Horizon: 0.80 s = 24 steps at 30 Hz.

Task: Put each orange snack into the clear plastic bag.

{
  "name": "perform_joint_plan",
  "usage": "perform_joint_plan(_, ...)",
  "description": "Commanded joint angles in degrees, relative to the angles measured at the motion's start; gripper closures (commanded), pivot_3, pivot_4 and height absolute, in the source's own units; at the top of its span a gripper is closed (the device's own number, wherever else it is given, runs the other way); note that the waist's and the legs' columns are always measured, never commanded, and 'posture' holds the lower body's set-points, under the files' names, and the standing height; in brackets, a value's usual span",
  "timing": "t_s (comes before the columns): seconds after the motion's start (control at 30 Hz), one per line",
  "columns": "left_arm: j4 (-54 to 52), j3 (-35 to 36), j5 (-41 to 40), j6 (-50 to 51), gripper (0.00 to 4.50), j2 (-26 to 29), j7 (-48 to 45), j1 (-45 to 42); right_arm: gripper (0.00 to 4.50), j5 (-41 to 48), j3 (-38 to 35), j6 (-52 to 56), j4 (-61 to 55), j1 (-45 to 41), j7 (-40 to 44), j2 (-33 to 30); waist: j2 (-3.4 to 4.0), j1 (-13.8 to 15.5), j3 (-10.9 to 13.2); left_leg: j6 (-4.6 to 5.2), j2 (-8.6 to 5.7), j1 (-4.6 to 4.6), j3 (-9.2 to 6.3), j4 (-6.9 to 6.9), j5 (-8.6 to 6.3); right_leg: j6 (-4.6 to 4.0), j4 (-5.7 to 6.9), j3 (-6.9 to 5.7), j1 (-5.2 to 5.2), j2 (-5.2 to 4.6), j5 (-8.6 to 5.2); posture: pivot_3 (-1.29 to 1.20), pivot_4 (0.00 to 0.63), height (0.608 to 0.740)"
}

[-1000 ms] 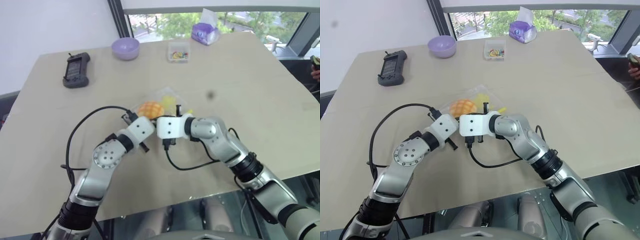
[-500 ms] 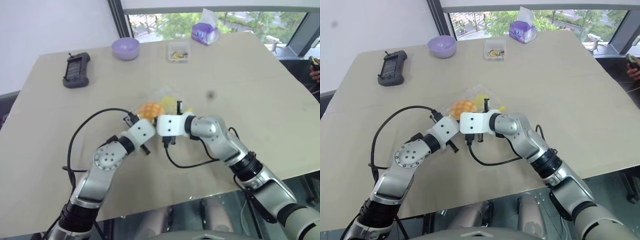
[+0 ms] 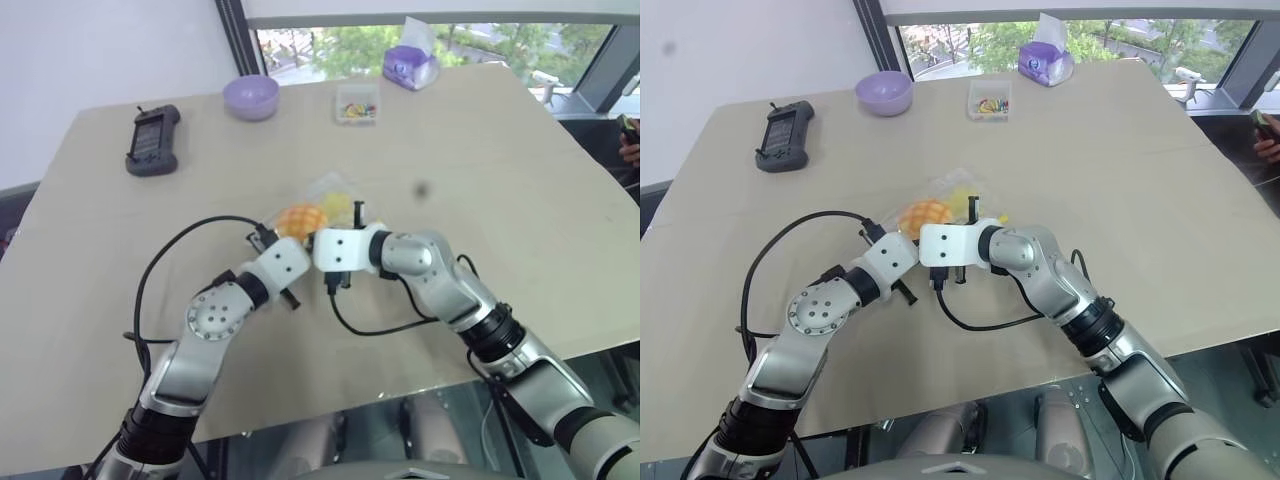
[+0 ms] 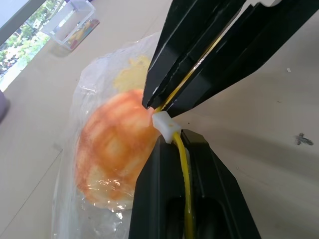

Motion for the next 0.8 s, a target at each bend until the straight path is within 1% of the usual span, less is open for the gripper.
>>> perform_joint_plan(0.03, -1.87, 0.30, -0.85, -1.13, 4.50, -0.18, -0.31, -0.57, 4.40, 0.61, -1.68, -0.66, -2.46, -1.24, -0.78, 0.02, 0.00, 0.00, 0.00, 0.00, 0.00, 0.00, 0.00, 0.00, 0.00, 0.00, 0.00, 0.00, 0.00, 0.00, 0.00, 0.00, 0.150, 0.736)
perform_joint_plan(0.13, -1.58, 0.58, -1.26, -1.36, 4.50, -0.66, -0.11, -0.83, 4.40, 0.72, -1.17, -0.54, -2.66, -1.36, 0.69, -0.72, 0.00, 0.03, 0.00, 0.00, 0.00, 0.00, 0.00, 0.00, 0.00, 0.00, 0.00, 0.00, 0.00, 0.00, 0.00, 0.00, 0.150, 0.736)
perform_joint_plan(0.17, -1.52, 0.64, -1.34, -1.41, 4.50, -0.68, -0.13, -0.83, 3.88, 0.78, -1.07, -1.23, -2.60, -1.48, 0.79, -1.02, 0.00, 0.03, 0.00, 0.00, 0.00, 0.00, 0.00, 0.00, 0.00, 0.00, 0.00, 0.00, 0.00, 0.00, 0.00, 0.00, 0.150, 0.736)
perform_joint_plan(0.2, -1.46, 0.71, -1.50, -1.52, 4.50, -0.60, -0.23, -0.79, 3.59, 0.87, -1.20, -2.50, -2.45, -1.56, 0.18, -1.18, 0.00, 0.03, 0.00, 0.00, 0.00, 0.00, 0.00, 0.00, 0.00, 0.00, -0.01, 0.00, 0.00, 0.00, 0.00, 0.00, 0.150, 0.736)
perform_joint_plan(0.23, -1.43, 0.79, -1.72, -1.65, 4.50, -0.52, -0.33, -0.72, 3.18, 1.00, -1.41, -3.70, -2.31, -1.59, -0.53, -1.26, 0.00, 0.01, 0.00, 0.00, 0.00, 0.00, 0.00, 0.00, 0.00, 0.00, 0.00, 0.00, 0.00, -0.01, 0.00, 0.00, 0.150, 0.736)
perform_joint_plan(0.27, -1.41, 0.83, -1.88, -1.75, 4.50, -0.45, -0.40, -0.67, 2.67, 1.09, -1.57, -4.54, -2.17, -1.61, -1.06, -1.27, 0.00, 0.00, 0.00, 0.00, 0.00, 0.00, 0.00, 0.00, 0.00, 0.00, 0.00, 0.00, 0.00, -0.01, 0.00, 0.00, 0.150, 0.736)
perform_joint_plan(0.3, -1.37, 1.19, -2.71, -2.24, 4.50, -0.48, -0.79, -0.59, 2.41, 2.04, -1.66, -7.01, -1.67, -1.91, -1.15, -1.35, 0.00, -0.01, 0.00, 0.00, 0.00, 0.00, 0.00, 0.00, 0.00, 0.00, 0.00, 0.00, 0.00, -0.01, 0.00, 0.00, 0.150, 0.736)
perform_joint_plan(0.47, -0.09, 2.47, -4.19, -4.21, 4.50, 0.32, -1.70, -0.68, 2.41, 5.81, -2.06, -14.87, 0.02, -2.62, 1.02, -2.65, 0.00, 0.01, 0.00, 0.00, 0.00, 0.00, 0.00, 0.00, 0.00, 0.00, -0.02, 0.00, 0.01, -0.01, 0.00, 0.00, 0.150, 0.736)
perform_joint_plan(0.8, 1.32, 2.25, -3.78, -8.37, 4.50, 1.69, -2.57, -0.87, 2.41, 5.62, -1.54, -18.45, 3.75, -3.78, 2.71, -3.61, 0.00, 0.01, 0.00, 0.00, 0.00, 0.01, 0.00, 0.00, 0.00, 0.00, -0.01, 0.00, 0.00, 0.00, 0.00, 0.00, 0.150, 0.736)
